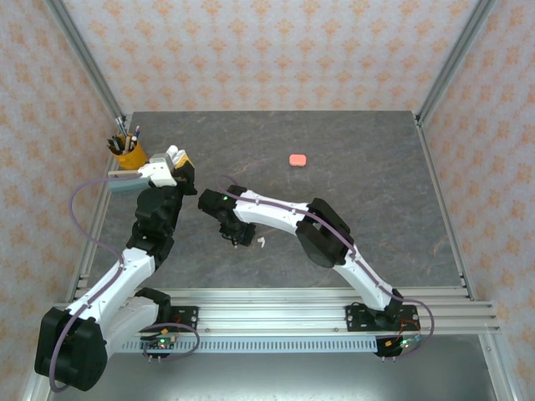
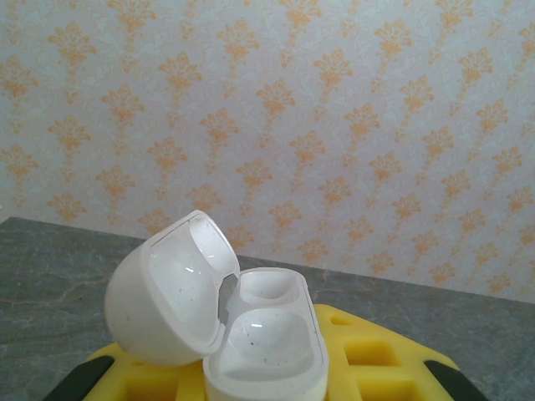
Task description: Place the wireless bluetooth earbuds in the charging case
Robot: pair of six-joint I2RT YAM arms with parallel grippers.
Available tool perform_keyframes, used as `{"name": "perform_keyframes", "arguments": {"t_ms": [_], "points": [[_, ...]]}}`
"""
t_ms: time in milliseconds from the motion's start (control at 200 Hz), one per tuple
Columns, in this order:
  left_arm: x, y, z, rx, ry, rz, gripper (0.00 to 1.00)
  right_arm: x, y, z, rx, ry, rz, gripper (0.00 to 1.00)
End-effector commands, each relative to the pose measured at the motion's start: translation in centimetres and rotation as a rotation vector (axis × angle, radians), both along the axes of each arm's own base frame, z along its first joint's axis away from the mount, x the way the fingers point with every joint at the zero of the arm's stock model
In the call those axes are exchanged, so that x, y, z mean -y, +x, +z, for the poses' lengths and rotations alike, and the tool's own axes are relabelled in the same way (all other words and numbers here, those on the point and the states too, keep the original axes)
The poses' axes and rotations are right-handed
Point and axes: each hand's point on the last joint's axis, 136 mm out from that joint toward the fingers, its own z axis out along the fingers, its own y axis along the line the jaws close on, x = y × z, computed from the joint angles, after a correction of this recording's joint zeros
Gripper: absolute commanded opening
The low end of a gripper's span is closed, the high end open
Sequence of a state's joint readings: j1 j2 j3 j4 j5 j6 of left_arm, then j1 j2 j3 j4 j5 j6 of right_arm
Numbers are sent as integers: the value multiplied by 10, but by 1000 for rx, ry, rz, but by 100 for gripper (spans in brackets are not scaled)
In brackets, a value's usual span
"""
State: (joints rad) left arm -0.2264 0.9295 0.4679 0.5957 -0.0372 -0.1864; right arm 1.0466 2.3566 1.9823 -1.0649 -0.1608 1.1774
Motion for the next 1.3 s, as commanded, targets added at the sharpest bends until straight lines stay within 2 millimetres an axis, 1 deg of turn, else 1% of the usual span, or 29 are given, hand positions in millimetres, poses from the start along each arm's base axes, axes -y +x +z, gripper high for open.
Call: {"name": "perform_keyframes", "arguments": {"t_ms": [0,75,190,350,475,646,741,1026,1296], "points": [[-3,-1,9,41,-19,11,0,18,1,-12,-4,-64,-22,29],[-3,-1,10,41,-19,9,0,18,1,-11,-3,-64,-21,29],[-2,-1,9,40,-21,6,0,20,1,-8,1,-61,-14,35],[-2,-1,9,39,-21,7,0,21,0,-1,21,-45,29,35],[-2,0,8,36,-20,5,0,21,-2,1,18,-39,61,35],[-2,0,8,35,-19,3,0,13,-2,5,30,-13,87,36],[-1,0,9,36,-20,2,0,10,-3,7,28,-4,91,37],[-1,0,8,34,-19,2,0,10,-6,3,10,-1,76,39],[-2,0,9,34,-19,3,0,12,-10,8,12,-5,66,41]]}}
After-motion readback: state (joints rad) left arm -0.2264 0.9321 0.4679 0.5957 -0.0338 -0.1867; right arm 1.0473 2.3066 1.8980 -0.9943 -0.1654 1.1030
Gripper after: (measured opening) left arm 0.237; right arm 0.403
